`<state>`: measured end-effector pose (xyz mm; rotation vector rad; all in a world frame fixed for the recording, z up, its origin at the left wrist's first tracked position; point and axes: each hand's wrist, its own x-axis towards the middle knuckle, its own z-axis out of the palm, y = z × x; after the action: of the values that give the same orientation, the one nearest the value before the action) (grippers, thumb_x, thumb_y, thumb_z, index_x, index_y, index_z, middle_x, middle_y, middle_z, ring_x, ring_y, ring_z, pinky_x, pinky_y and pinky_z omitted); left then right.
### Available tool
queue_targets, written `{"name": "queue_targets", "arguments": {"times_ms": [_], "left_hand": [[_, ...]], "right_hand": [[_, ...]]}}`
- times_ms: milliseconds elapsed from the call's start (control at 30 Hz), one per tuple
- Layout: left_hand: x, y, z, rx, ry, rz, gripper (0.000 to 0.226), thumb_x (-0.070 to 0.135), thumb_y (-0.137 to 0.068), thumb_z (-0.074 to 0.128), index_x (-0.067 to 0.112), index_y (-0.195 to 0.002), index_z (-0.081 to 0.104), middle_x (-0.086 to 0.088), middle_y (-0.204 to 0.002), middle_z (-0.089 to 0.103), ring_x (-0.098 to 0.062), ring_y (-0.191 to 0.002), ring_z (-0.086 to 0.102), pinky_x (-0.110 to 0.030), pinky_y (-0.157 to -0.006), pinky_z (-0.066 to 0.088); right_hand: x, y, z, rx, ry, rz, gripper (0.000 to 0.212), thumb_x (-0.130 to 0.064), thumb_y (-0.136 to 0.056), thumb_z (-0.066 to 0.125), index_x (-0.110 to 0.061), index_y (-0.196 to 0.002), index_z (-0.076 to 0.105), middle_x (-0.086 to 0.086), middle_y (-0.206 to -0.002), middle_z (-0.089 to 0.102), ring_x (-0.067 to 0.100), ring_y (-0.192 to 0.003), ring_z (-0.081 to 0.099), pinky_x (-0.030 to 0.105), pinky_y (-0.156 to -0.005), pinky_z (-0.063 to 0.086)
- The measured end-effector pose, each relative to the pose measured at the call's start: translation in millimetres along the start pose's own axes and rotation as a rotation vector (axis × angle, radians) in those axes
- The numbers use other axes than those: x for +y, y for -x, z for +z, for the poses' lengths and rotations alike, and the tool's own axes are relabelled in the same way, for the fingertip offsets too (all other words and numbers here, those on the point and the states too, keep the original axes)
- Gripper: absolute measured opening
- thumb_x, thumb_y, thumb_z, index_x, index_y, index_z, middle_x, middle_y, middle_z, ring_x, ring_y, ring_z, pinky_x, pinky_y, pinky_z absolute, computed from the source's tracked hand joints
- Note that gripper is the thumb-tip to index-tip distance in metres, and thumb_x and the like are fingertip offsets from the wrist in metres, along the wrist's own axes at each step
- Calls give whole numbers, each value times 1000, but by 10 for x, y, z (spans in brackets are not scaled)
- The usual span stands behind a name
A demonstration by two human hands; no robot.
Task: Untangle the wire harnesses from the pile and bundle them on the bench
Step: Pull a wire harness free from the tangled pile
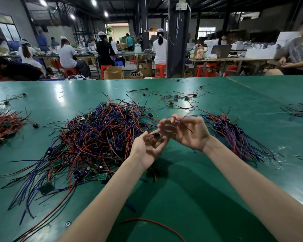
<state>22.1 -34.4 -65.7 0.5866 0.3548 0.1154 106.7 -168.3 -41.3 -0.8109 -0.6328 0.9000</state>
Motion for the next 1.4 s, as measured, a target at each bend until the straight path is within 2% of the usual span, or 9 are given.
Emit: {"name": "queue_targets", "arguments": {"times_ms": [133, 233, 300, 367, 533, 700, 933, 1133, 1400], "left_hand": [[-61, -10, -19, 23, -277, 98, 27, 20, -103, 38, 10, -95, 61, -5, -90, 68, -13, -64, 65, -25, -55, 57], [-111, 8, -32, -12, -333, 116, 24, 20, -99, 48, 10, -87, 66, -4, -84, 72, -10, -60, 67, -22, -55, 56], [-129, 26, -28, -46, -332, 104, 22, 19, -95, 55, 9, -81, 68, -4, -75, 72, -10, -57, 66, -21, -55, 55], [-134, 35, -21, -63, -385, 110, 19, 21, -92, 59, 11, -81, 71, -1, -75, 73, -9, -58, 65, -20, -53, 53], [-163, 63, -24, -75, -506, 138, 16, 22, -86, 64, 16, -79, 77, -2, -81, 74, -12, -64, 68, -20, -53, 52], [-160, 85, -42, -41, -600, 112, 12, 23, -85, 67, 16, -83, 76, 3, -80, 74, -7, -61, 67, -16, -51, 50], [-168, 89, -13, -81, -589, 78, 21, 30, -91, 59, 16, -92, 74, 2, -80, 72, -12, -56, 64, -21, -51, 52], [-121, 67, -7, -163, -525, 89, 22, 5, -93, 52, 8, -112, 63, -2, -84, 72, -11, -70, 67, -27, -60, 58], [-153, 65, -26, -119, -514, 159, 32, 3, -86, 61, 2, -117, 53, -12, -91, 66, -12, -63, 68, -25, -56, 57]], "right_hand": [[52, 254, -118, -85, 55, 154, 22, -10, -63, 79, 0, -76, 64, 27, -117, 61, 40, -117, 53, 30, -88, 53], [17, 327, -141, -64, 93, 168, 30, -28, -75, 73, 1, -73, 68, 24, -116, 64, 33, -114, 59, 37, -90, 52], [-6, 327, -162, 100, 137, 142, 44, -42, -83, 57, -3, -63, 66, 17, -102, 70, 28, -100, 66, 35, -81, 56], [0, 333, -184, 260, 283, 99, 37, -39, -82, 55, -10, -62, 64, 9, -82, 70, 20, -78, 65, 27, -63, 55], [166, 324, -140, 263, 497, 120, 14, -23, -74, 69, -11, -73, 63, 3, -65, 59, 10, -49, 50, 18, -40, 39], [361, 262, -1, 260, 632, 106, 9, -14, -81, 69, -7, -81, 62, -1, -61, 58, 7, -46, 48, 18, -37, 34], [331, 269, 16, 264, 511, 161, 16, 0, -83, 64, -15, -82, 61, 1, -63, 59, 8, -50, 56, 19, -38, 42], [259, 286, -50, 332, 443, 195, 12, -4, -83, 65, -14, -86, 59, 3, -75, 57, 7, -55, 57, 17, -44, 46], [240, 289, -73, 378, 397, 170, 12, -19, -76, 69, -10, -83, 65, 5, -76, 63, 9, -57, 57, 17, -43, 44]]}}
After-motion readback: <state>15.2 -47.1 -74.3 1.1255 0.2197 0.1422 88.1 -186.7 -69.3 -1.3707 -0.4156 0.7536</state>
